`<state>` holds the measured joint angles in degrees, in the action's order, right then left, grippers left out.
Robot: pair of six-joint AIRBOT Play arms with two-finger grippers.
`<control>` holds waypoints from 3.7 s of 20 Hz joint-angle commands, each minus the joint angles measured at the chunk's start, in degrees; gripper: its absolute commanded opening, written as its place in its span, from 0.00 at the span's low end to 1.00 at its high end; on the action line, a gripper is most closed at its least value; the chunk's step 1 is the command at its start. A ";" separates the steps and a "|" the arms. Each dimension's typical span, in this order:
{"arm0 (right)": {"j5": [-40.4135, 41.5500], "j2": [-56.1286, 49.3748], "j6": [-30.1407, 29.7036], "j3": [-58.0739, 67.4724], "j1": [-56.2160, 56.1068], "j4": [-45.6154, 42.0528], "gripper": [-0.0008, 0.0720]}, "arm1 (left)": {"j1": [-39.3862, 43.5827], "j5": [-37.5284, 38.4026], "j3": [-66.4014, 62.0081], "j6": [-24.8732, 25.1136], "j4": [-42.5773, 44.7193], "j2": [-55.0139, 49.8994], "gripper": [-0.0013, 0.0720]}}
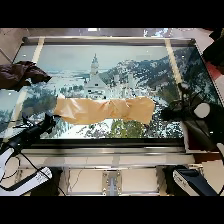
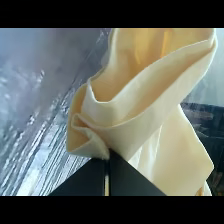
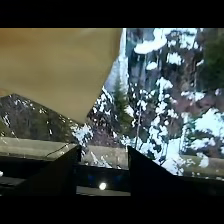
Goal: Fold the shirts.
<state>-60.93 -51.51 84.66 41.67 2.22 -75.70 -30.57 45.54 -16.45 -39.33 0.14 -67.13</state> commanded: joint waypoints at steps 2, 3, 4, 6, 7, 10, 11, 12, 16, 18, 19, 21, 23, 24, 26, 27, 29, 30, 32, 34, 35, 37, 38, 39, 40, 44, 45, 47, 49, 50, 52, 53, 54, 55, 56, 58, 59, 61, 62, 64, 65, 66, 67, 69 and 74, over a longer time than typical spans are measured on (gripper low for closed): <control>12.79 -7.98 -7.26 -8.72 1.25 11.21 0.49 | 0.22 0.31 -0.42 0.22 -0.20 -0.04 0.03; 15.08 -10.67 -7.39 -7.65 1.25 11.63 0.50 | 0.22 0.33 -0.42 0.22 -0.20 -0.04 0.03; 16.59 -13.60 -7.39 -6.14 1.25 12.20 0.58 | 0.22 0.33 -0.42 0.22 -0.20 -0.04 0.03; 17.09 -19.04 -9.20 -2.43 1.25 14.56 0.58 | 0.22 0.31 -0.42 0.44 -0.20 -0.04 0.03; 17.09 -21.33 -10.12 -0.68 1.25 15.69 0.58 | 0.22 0.31 -0.42 0.87 -0.20 -0.04 0.03; 17.05 -27.41 -12.52 4.22 1.25 19.32 0.58 | 0.22 0.31 -0.42 0.87 -0.22 -0.04 0.03; 17.05 -28.65 -13.35 5.29 1.25 20.48 0.58 | 0.22 0.28 -0.42 0.87 -0.22 -0.04 0.03; 17.05 -29.64 -13.75 6.25 1.25 21.22 0.56 | 0.22 0.28 -0.42 0.87 -0.22 -0.04 0.03; 16.46 -30.18 -13.86 8.90 1.25 21.73 0.04 | 0.20 0.59 -1.05 0.85 -0.24 0.39 0.02; 10.54 -28.50 -13.88 12.31 1.25 21.38 0.03 | -0.15 4.55 -3.30 0.81 -0.20 3.63 0.02; 6.05 -26.49 -13.90 14.60 1.25 20.26 0.03 | -0.42 7.43 -5.18 0.81 -0.11 6.60 0.02; -2.45 -19.06 -13.84 19.50 1.25 17.79 0.03 | -1.51 11.50 -10.93 -4.44 5.07 15.19 0.02; -8.79 -8.50 -12.70 23.98 1.25 17.90 0.03 | -3.65 11.76 -18.51 -14.40 16.90 25.73 0.02; -11.15 -2.49 -11.08 26.29 1.25 17.99 0.03 | -5.57 11.72 -22.95 -18.64 22.47 31.17 0.02; -12.02 8.76 -7.67 30.86 1.25 18.05 0.03 | -10.99 11.67 -32.26 -22.71 28.04 39.43 0.02; -11.47 13.29 -7.08 33.40 1.25 18.03 0.03 | -14.21 11.72 -37.29 -23.52 29.18 42.01 0.02; -11.13 19.89 -5.46 39.93 1.25 17.88 0.03 | -20.02 12.63 -48.63 -24.76 32.74 43.71 0.02; -11.28 21.29 -4.48 43.01 1.25 17.90 0.03 | -21.03 13.05 -53.57 -26.43 34.73 43.21 0.02; -12.35 22.16 -4.35 47.71 1.25 17.86 0.03 | -21.29 14.47 -61.90 -26.97 34.88 40.39 0.02; -12.70 21.18 -4.39 48.35 1.25 17.79 0.03 | -21.22 17.84 -66.51 -27.80 32.33 35.91 0.02; -14.60 19.54 -4.39 47.98 1.25 17.90 0.03 | -20.96 20.72 -66.86 -28.00 29.51 33.51 0.02; -18.75 14.97 -4.66 45.97 1.25 18.58 0.03 | -17.42 27.87 -66.77 -28.02 28.06 27.32 0.02; -19.98 12.55 -5.29 44.06 1.25 19.02 0.03 | -14.27 29.66 -66.36 -28.02 29.62 24.15 0.02; -20.74 9.73 -6.38 41.48 1.25 19.71 0.03 | -10.14 30.12 -65.75 -28.02 33.24 20.92 0.02; -20.63 7.13 -7.48 38.49 1.25 20.74 0.03 | -4.61 30.08 -64.89 -28.04 38.05 17.44 0.02; -15.19 -2.82 -13.27 23.12 0.87 23.39 0.03 | 15.54 27.19 -62.75 -29.97 58.90 -0.48 0.03; -12.04 -4.98 -14.49 19.41 0.39 23.41 0.03 | 18.97 23.21 -62.75 -31.95 63.28 -5.77 0.02; -4.28 -9.94 -15.50 12.87 -1.68 23.41 0.03 | 23.15 11.93 -62.75 -36.54 67.56 -15.21 0.03; 3.96 -15.45 -15.65 9.20 -4.22 23.37 0.03 | 24.70 2.01 -63.17 -41.53 67.30 -22.82 0.03; 7.15 -18.29 -15.67 8.87 -5.25 23.34 0.03 | 25.16 -1.11 -63.58 -43.04 67.32 -25.62 0.03; 13.53 -23.61 -15.72 9.31 -6.84 23.41 0.03 | 25.20 -4.85 -64.00 -42.99 66.66 -29.09 0.03; 16.44 -25.38 -15.69 9.55 -7.23 23.41 0.03 | 24.92 -5.31 -64.02 -42.97 66.73 -29.46 0.03; 19.69 -26.56 -15.61 9.66 -7.23 23.41 0.04 | 24.35 -5.55 -64.06 -42.95 66.71 -29.18 0.16; 22.21 -26.88 -15.54 9.86 -7.08 23.32 0.04 | 23.61 -5.49 -64.11 -42.97 66.71 -28.28 0.53; 23.91 -26.84 -15.26 10.40 -6.51 23.34 0.05 | 22.49 -5.09 -64.11 -42.97 66.69 -26.67 0.89; 21.24 -26.84 -15.26 13.49 -4.76 23.10 0.28 | 19.76 -0.50 -64.11 -43.01 66.69 -22.01 0.92; 17.57 -26.84 -15.26 16.06 -3.45 22.51 0.42 | 18.01 3.87 -64.08 -43.74 66.69 -18.93 0.92; 9.55 -26.82 -15.23 20.79 -1.05 20.48 0.44 | 14.53 11.06 -62.25 -44.57 66.69 -12.22 0.89; 5.38 -26.82 -15.21 23.08 0.33 19.50 0.44 | 13.00 11.91 -58.77 -46.12 66.71 -7.93 0.84; 0.26 -25.64 -14.86 25.68 2.95 17.90 0.44 | 11.34 11.93 -46.71 -52.46 66.66 2.29 0.84; 0.07 -24.17 -14.67 25.75 4.33 17.64 0.44 | 11.26 11.89 -39.28 -56.74 66.51 7.72 0.84; 0.20 -22.67 -14.64 25.77 5.60 17.40 0.44 | 11.28 11.56 -31.19 -60.87 65.13 13.64 0.84; 0.44 -21.20 -14.64 25.77 6.78 17.42 0.44 | 11.28 10.05 -24.17 -63.49 62.53 18.86 0.84; 0.42 -18.23 -14.67 25.77 8.61 17.40 0.44 | 11.21 8.70 -12.94 -66.07 56.59 27.23 0.81; 0.42 -13.07 -14.93 25.77 8.92 17.18 0.44 | 11.72 19.80 -3.13 -67.58 54.23 32.24 0.81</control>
<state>-60.16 -67.29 69.91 67.24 10.50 -58.24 -18.90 60.25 -26.28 -103.92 56.82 -38.89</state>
